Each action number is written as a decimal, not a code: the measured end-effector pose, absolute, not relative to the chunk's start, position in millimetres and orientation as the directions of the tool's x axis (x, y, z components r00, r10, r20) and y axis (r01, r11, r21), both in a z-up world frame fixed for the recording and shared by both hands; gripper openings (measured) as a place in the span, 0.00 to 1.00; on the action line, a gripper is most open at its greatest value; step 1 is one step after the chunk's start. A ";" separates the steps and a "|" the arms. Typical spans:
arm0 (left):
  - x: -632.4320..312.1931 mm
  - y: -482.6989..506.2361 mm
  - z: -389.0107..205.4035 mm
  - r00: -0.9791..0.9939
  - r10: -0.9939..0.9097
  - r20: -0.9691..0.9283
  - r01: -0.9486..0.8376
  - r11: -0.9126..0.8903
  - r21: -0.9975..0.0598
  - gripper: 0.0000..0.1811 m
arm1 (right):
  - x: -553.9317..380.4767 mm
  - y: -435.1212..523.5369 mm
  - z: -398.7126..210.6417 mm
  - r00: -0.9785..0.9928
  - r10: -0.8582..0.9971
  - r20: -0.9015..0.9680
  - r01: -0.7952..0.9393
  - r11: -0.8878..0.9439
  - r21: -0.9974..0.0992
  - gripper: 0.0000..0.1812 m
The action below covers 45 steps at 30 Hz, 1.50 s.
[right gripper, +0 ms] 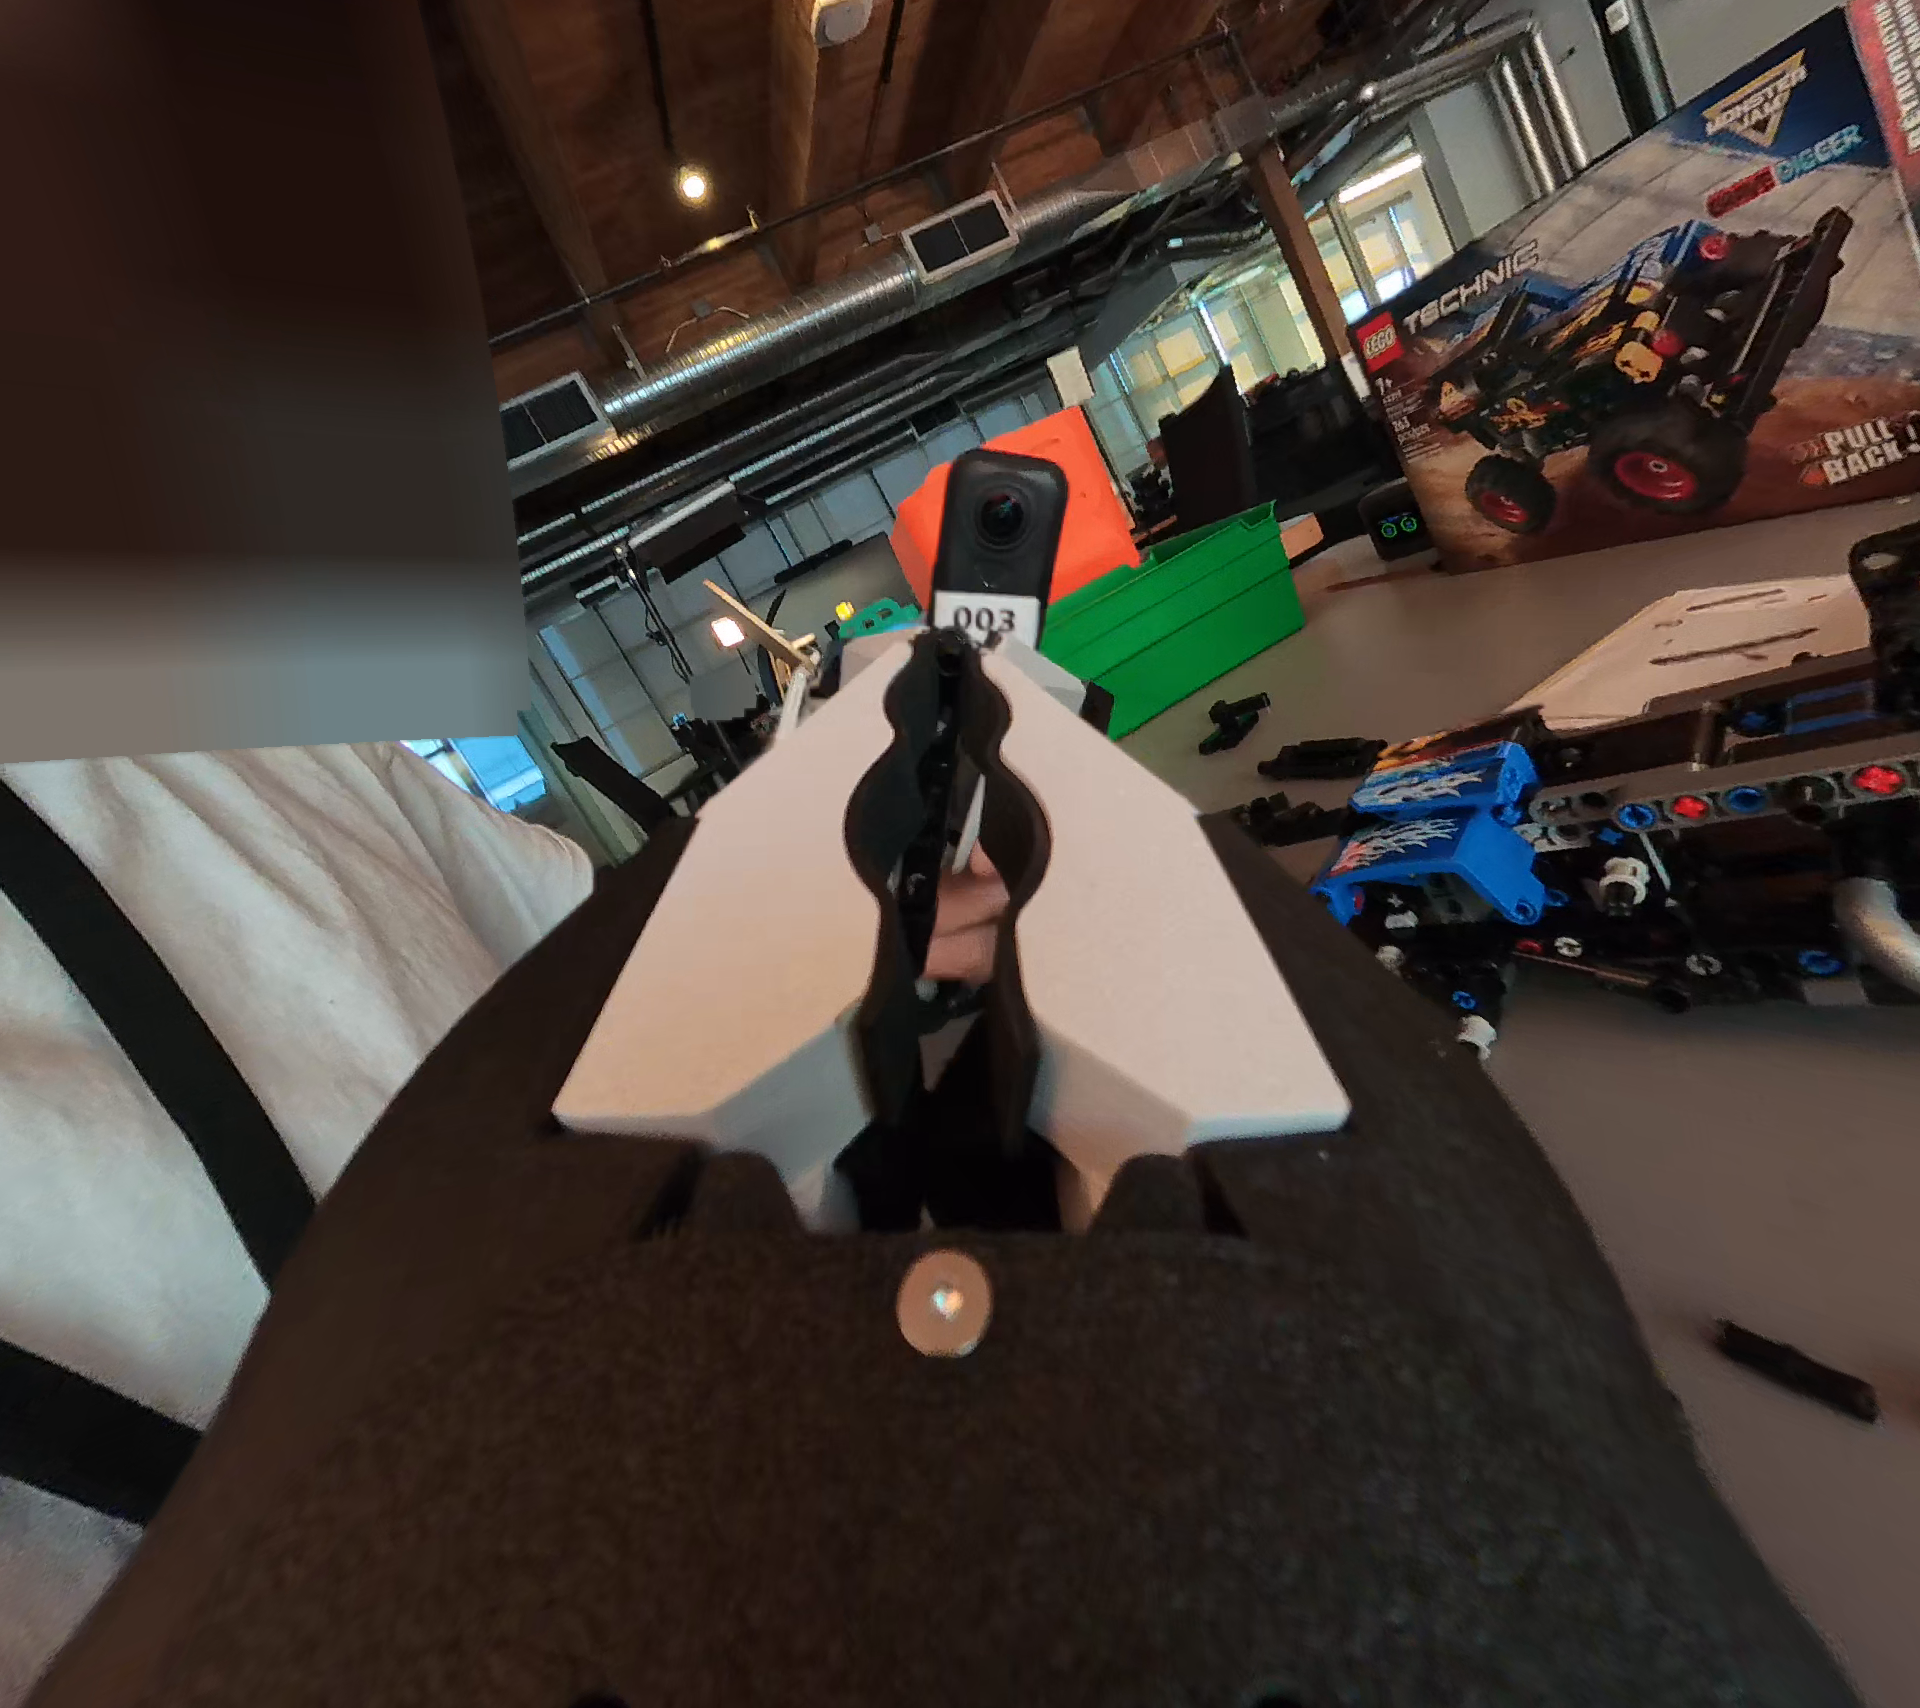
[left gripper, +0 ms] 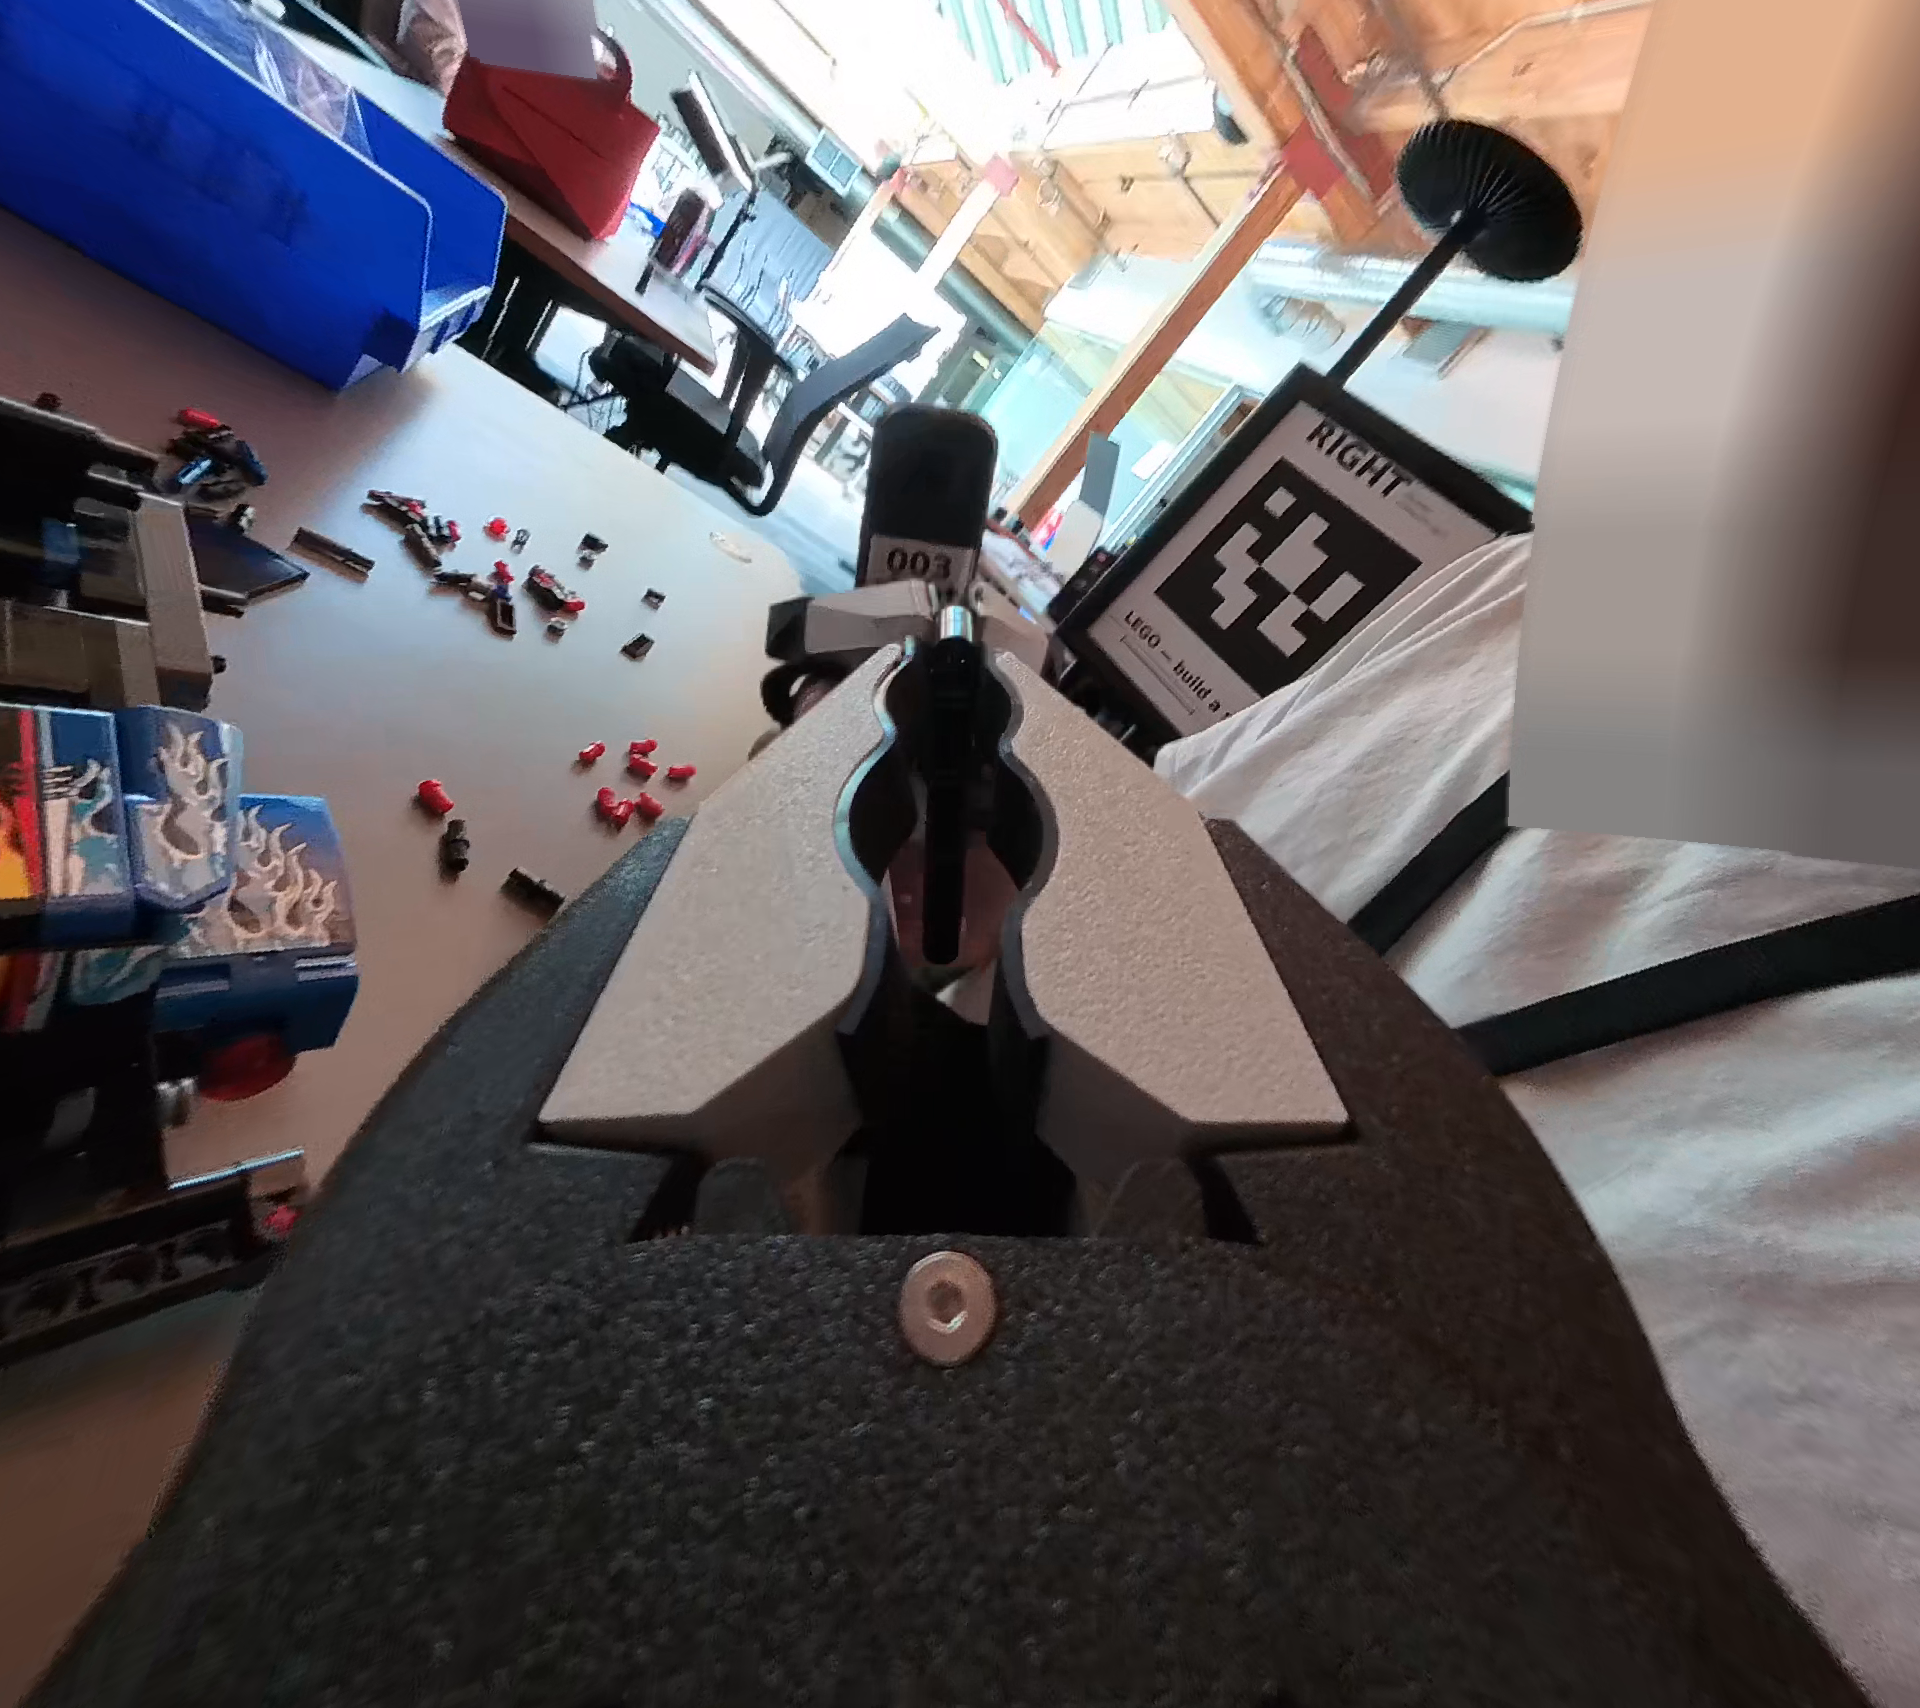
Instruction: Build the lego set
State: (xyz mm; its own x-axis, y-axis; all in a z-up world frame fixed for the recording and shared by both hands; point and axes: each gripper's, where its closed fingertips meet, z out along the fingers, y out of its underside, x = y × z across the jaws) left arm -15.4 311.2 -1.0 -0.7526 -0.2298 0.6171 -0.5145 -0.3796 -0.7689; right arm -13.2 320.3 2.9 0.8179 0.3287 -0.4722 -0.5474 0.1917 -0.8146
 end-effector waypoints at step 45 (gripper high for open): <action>-24.4 306.7 -10.9 -0.805 -0.349 0.479 -0.447 -0.174 -0.877 0.03 | -21.7 315.3 -5.1 0.757 0.430 -0.491 -0.544 -0.001 -0.839 0.02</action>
